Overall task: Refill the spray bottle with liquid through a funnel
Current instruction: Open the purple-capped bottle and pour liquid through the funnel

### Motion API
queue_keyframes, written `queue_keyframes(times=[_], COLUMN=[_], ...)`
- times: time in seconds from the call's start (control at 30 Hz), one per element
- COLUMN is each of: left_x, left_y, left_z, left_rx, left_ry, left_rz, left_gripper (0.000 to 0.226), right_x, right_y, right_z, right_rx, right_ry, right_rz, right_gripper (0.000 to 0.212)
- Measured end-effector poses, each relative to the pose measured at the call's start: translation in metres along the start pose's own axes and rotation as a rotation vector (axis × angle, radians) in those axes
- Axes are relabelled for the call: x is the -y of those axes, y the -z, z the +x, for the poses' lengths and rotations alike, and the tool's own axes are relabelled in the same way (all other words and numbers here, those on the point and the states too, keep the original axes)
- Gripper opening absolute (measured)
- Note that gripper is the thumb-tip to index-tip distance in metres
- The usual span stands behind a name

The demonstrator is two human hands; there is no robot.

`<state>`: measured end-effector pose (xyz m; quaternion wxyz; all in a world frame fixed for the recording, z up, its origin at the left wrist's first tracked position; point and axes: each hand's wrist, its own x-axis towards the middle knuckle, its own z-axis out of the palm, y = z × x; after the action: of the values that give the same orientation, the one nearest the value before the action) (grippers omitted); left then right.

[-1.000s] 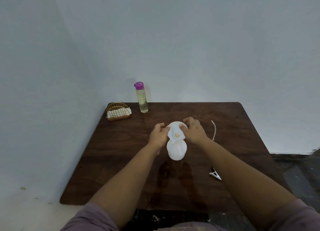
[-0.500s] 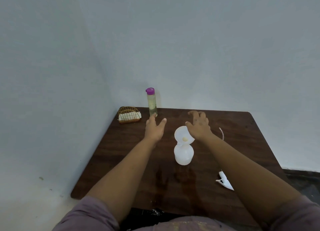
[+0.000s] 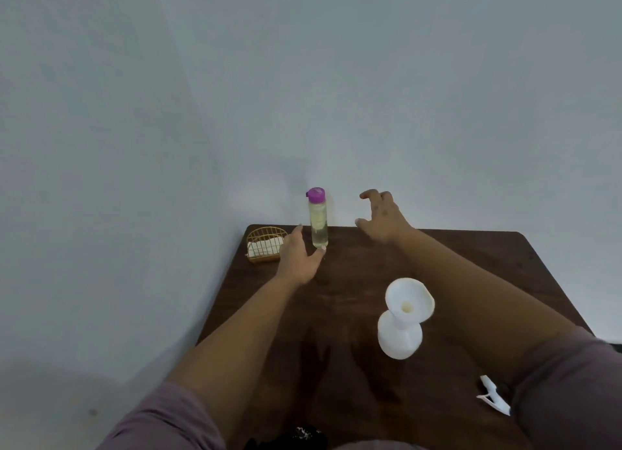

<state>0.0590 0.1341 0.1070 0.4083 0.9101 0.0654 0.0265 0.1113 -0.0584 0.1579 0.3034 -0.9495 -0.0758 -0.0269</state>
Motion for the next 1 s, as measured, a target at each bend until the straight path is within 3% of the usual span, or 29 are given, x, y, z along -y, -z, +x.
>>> queue_keyframes(times=[0.17, 0.5, 0.6, 0.77, 1.0], left_x=[0.007, 0.020, 0.040, 0.057, 0.060], left_y=[0.014, 0.017, 0.012, 0.004, -0.011], left_z=[0.049, 0.139, 0.149, 0.154, 0.117], left_rx=[0.063, 0.123, 0.175, 0.195, 0.175], left_ry=[-0.052, 0.018, 0.040, 0.096, 0.252], left_rz=[0.083, -0.031, -0.052, -0.105, -0.409], left_gripper=[0.083, 0.080, 0.082, 0.082, 0.081], right_x=[0.023, 0.048, 0.046, 0.037, 0.047], right_y=[-0.028, -0.103, -0.122, -0.129, -0.090], right_z=[0.056, 0.155, 0.170, 0.170, 0.132], right_rx=[0.040, 0.122, 0.173, 0.078, 0.131], right_ry=[-0.051, -0.093, -0.079, -0.027, 0.075], right_rz=[-0.018, -0.079, -0.101, -0.087, -0.148], right_gripper=[0.059, 0.081, 0.072, 0.040, 0.041])
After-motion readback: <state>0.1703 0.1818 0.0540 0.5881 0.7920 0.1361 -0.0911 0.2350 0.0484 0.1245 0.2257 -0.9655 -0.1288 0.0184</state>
